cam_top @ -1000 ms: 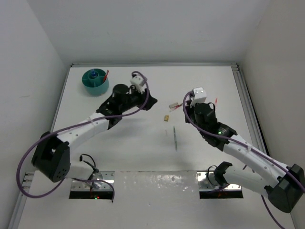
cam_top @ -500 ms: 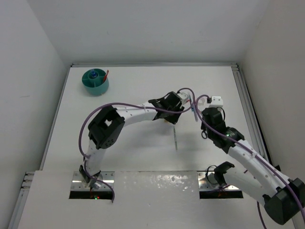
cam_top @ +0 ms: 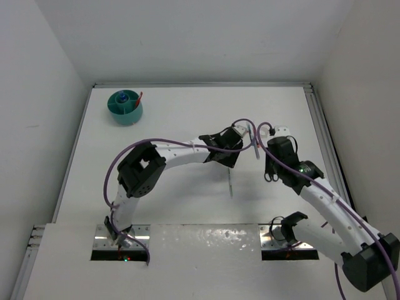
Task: Sort the stationery into containers
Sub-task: Pick up the pen from the center of the board.
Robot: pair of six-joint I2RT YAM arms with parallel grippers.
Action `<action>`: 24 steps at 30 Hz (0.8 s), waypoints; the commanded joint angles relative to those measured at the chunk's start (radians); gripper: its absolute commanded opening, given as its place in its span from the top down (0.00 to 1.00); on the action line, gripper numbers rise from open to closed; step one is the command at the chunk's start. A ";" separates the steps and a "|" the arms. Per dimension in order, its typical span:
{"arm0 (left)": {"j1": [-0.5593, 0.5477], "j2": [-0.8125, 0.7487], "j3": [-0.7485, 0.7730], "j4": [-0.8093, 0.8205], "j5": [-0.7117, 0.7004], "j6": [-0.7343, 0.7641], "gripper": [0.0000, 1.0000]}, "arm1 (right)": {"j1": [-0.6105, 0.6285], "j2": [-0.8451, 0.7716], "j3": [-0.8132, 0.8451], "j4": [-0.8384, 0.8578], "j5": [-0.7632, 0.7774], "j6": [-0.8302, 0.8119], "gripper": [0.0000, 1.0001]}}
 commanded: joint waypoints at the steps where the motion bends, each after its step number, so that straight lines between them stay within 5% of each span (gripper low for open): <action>1: -0.055 -0.050 0.017 -0.045 -0.033 -0.081 0.63 | -0.005 0.012 0.078 -0.046 -0.058 -0.028 1.00; 8: -0.140 0.075 0.135 -0.232 -0.117 -0.205 0.63 | -0.006 -0.062 0.029 -0.058 -0.119 0.024 1.00; 24: -0.198 0.047 0.068 -0.280 -0.165 -0.263 0.63 | -0.005 -0.224 -0.060 -0.109 -0.164 0.082 1.00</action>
